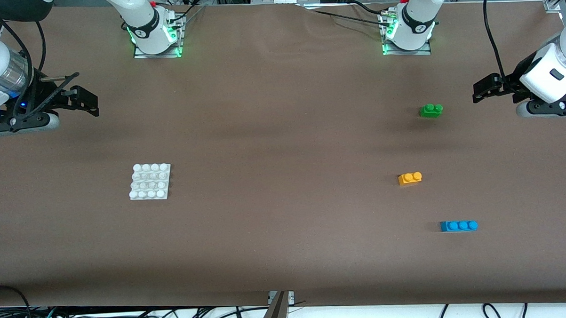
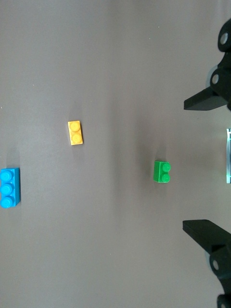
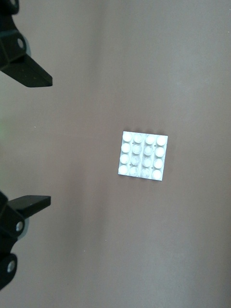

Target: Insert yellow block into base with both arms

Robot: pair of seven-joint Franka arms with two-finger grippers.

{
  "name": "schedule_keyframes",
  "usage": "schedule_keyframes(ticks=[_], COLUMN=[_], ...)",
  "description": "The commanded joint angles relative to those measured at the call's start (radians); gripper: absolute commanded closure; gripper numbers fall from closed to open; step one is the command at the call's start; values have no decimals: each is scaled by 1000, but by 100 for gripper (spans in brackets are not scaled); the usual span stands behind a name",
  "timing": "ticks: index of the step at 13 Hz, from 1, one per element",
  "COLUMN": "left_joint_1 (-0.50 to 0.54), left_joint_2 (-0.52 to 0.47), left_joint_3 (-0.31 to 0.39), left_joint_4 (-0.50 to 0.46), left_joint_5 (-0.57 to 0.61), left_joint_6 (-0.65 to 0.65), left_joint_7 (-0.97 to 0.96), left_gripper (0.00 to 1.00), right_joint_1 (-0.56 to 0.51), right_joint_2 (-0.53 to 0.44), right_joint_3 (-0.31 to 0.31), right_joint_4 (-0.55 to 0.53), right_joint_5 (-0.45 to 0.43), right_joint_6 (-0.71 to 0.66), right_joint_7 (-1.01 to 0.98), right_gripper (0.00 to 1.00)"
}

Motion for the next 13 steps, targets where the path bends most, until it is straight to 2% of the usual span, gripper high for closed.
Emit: schedule_keyframes(ticks=[1,13], left_joint_1=[1,1], left_joint_2=[18,16], left_joint_3=[-5,-5], left_joint_4=[38,38], left_joint_5=[23,23], left_joint_6=[-28,-30], left_joint_7=[15,15], left_gripper=[0,0], right_joint_1=[-6,-24], right_joint_2=[0,10], right_joint_3=[2,2], right_joint_4=[5,25], right_joint_5=[-12,-9], right_joint_6=[1,-9], right_joint_7=[13,-2], right_gripper=[1,1])
